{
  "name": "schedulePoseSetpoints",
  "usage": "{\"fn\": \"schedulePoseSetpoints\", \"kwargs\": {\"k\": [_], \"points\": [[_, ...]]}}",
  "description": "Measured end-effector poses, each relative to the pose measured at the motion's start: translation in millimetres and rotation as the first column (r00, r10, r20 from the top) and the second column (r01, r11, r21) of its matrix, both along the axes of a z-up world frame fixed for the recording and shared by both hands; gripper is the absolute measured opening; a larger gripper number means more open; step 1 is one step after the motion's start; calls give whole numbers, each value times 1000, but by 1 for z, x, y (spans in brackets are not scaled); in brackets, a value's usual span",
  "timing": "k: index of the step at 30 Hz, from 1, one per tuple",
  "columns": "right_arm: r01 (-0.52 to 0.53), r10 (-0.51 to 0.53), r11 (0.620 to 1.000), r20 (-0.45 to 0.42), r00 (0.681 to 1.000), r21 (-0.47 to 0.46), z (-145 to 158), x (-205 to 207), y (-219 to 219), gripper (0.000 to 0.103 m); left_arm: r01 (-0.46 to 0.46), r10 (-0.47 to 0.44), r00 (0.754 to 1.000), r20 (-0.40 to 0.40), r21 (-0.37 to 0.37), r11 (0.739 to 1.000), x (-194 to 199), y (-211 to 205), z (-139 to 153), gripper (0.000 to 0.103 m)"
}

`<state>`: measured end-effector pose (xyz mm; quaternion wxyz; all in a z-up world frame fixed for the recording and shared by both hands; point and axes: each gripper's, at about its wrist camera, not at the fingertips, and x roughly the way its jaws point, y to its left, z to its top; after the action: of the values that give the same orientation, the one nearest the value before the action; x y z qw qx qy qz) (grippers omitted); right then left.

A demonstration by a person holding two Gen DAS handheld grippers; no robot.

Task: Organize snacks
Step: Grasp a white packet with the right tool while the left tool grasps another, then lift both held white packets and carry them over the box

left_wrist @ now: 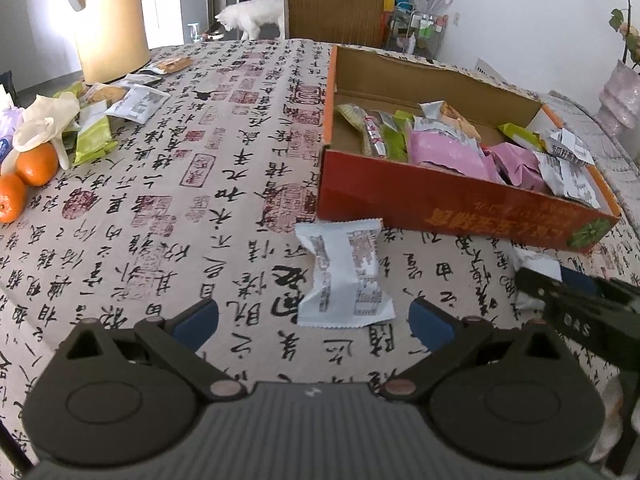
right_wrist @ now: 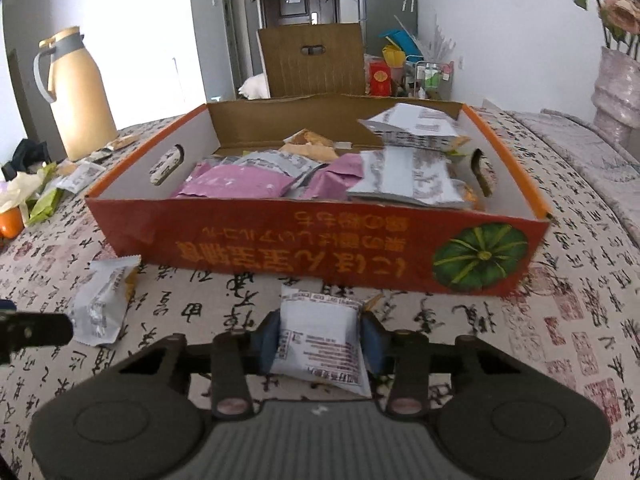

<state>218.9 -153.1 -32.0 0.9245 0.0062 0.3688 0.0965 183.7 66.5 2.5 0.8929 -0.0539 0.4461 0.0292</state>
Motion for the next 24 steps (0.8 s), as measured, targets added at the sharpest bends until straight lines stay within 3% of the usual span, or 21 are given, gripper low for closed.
{"fn": "schedulePoseSetpoints", "kwargs": {"k": [13, 16, 18, 22, 24], "points": [[72, -73, 997, 68, 995, 20, 11, -27, -57, 42, -16, 19, 997, -81, 47, 999, 32, -30, -11, 99], [84, -86, 996, 78, 993, 26, 12, -29, -66, 42, -13, 19, 994, -108, 54, 998, 37, -34, -15, 91], [89, -91, 996, 81, 993, 32, 12, -30, -72, 42, -17, 24, 991, -129, 53, 998, 40, -35, -19, 80], [85, -88, 995, 82, 993, 42, 11, -31, -77, 42, -23, 32, 990, -137, 65, 998, 42, -37, -21, 73], [81, -85, 996, 82, 993, 46, 11, -33, -77, 42, -25, 34, 990, -135, 68, 997, 43, -37, -19, 63]]}}
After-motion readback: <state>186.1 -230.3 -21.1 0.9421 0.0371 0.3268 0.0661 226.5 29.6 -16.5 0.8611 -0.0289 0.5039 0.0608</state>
